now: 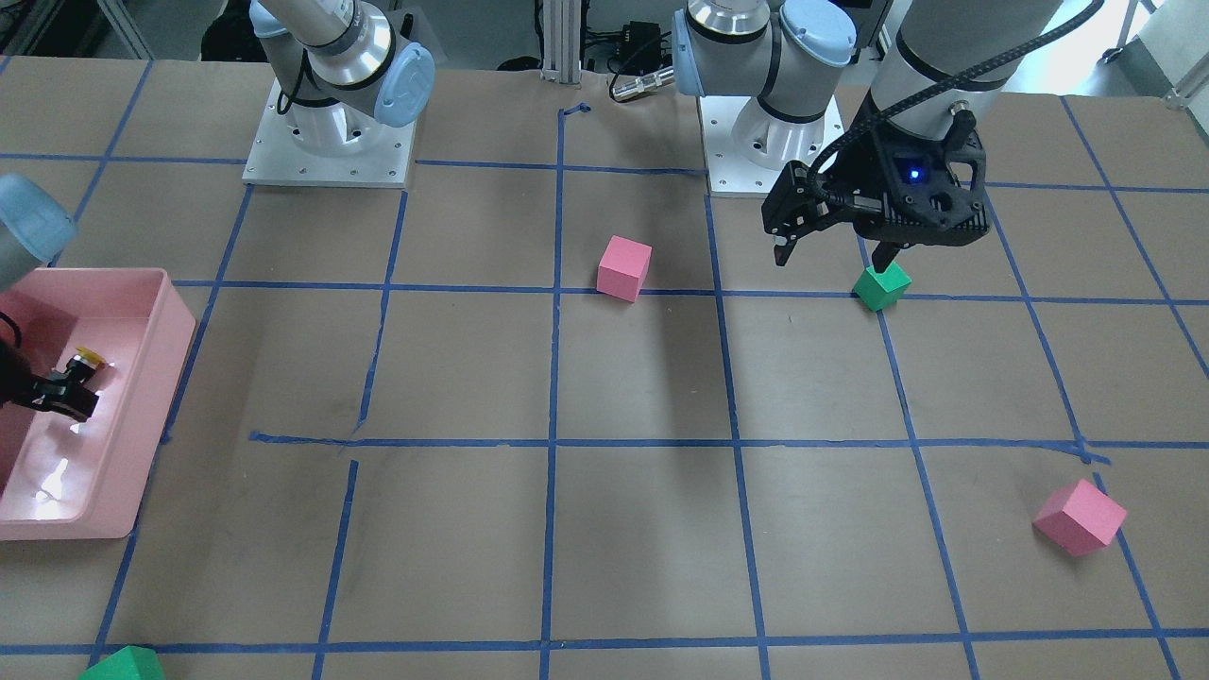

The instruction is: Align button upright

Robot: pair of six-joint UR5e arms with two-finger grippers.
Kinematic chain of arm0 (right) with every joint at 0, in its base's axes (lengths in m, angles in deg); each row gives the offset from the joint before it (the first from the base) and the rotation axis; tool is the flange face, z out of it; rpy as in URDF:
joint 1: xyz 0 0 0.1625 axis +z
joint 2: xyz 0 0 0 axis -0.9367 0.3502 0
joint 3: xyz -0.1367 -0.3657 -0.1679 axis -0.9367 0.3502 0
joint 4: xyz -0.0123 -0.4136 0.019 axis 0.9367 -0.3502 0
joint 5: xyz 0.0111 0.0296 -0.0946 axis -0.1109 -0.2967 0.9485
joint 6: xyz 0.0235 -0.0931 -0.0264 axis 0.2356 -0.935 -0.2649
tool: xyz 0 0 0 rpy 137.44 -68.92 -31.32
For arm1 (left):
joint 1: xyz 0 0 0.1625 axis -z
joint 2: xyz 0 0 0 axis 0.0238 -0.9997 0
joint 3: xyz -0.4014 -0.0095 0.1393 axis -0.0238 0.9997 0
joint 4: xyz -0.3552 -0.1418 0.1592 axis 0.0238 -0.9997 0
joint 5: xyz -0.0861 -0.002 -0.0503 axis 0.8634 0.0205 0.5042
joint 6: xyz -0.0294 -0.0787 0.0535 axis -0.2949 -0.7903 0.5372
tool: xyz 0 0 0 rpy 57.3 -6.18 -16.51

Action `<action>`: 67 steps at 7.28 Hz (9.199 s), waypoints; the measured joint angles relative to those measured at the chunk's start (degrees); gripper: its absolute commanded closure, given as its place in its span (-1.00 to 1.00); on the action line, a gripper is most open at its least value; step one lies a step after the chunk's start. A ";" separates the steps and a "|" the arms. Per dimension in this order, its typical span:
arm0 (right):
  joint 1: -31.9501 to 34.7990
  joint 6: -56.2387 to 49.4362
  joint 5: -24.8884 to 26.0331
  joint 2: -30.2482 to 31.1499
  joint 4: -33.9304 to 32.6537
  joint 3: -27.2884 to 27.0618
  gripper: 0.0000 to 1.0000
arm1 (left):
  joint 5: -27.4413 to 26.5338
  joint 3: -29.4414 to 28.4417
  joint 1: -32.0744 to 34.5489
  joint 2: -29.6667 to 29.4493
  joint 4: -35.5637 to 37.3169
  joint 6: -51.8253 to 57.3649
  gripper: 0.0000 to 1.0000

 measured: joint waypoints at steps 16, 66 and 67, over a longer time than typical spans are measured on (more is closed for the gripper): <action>0.00 -0.05 -0.02 0.82 0.25 -0.20 -1.00 | -0.06 0.01 -0.04 -0.01 0.00 -0.01 -1.00; 0.75 4.25 1.98 6.84 23.15 10.54 1.00 | -0.20 0.01 -0.13 -0.02 -0.09 0.26 -1.00; 1.84 4.33 1.91 7.89 24.83 12.02 1.00 | -0.20 0.01 -0.13 -0.03 -0.09 0.26 -1.00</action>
